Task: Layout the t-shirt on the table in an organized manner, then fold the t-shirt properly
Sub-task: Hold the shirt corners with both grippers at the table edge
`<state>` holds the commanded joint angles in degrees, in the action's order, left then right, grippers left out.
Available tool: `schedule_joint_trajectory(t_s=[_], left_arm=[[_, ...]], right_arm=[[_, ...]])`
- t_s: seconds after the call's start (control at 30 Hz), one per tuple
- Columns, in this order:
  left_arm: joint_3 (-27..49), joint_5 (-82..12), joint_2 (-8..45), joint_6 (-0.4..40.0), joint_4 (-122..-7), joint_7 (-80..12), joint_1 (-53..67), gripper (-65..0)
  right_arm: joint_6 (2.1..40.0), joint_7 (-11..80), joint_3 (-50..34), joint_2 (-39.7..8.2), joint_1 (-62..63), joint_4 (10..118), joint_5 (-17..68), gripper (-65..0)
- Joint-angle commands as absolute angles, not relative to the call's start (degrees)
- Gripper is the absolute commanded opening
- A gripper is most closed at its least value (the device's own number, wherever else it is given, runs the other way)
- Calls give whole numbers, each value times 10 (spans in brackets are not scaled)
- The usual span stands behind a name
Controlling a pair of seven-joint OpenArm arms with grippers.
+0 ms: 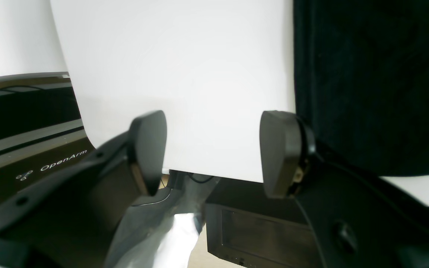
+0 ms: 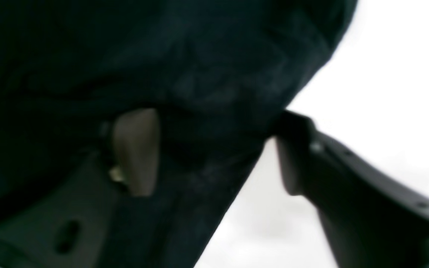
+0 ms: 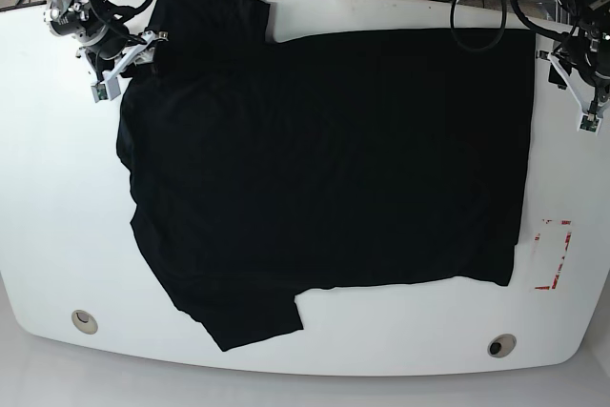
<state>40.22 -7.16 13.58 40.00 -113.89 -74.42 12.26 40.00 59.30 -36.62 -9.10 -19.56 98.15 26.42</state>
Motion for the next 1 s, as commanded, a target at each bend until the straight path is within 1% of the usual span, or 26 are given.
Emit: schedule_joint_trajectory(t_s=[0.03,0.07,0.13,0.17,0.3,0.47,0.73,0.83,1.0], left_arm=[[403,-72,136,400,-1139,-744,124,-279],[403,-72,136,400,-1139,-744,124,-279],[404,-72,135,400,-1138,-745,124,-279],[404,-72,135,400,-1138,-745,125,-279],[405,-77,135,400,-1136,-745,133,-279],[428,-127,136,400,-1135,-744,153,-279],[425,-185,136,400,-1130,-730,198,-278],[400,-211,138,400,-1116,-704,218,-278],[368,-218,138,400,-1112,-700,233,-278]], right_arm=[[400,593,-366,-91,-196,982,264,-477],[400,593,-366,-91,-196,982,263,-515],[400,593,-365,-91,-195,982,263,-637],[400,593,-365,-91,-195,982,263,-650],[400,593,-365,-91,-195,982,263,-650],[400,593,-365,-91,-195,985,263,-650],[400,593,-365,-91,-195,985,263,-650],[400,593,-365,-91,-195,985,265,-650],[400,593,-365,-91,-196,985,265,-650]])
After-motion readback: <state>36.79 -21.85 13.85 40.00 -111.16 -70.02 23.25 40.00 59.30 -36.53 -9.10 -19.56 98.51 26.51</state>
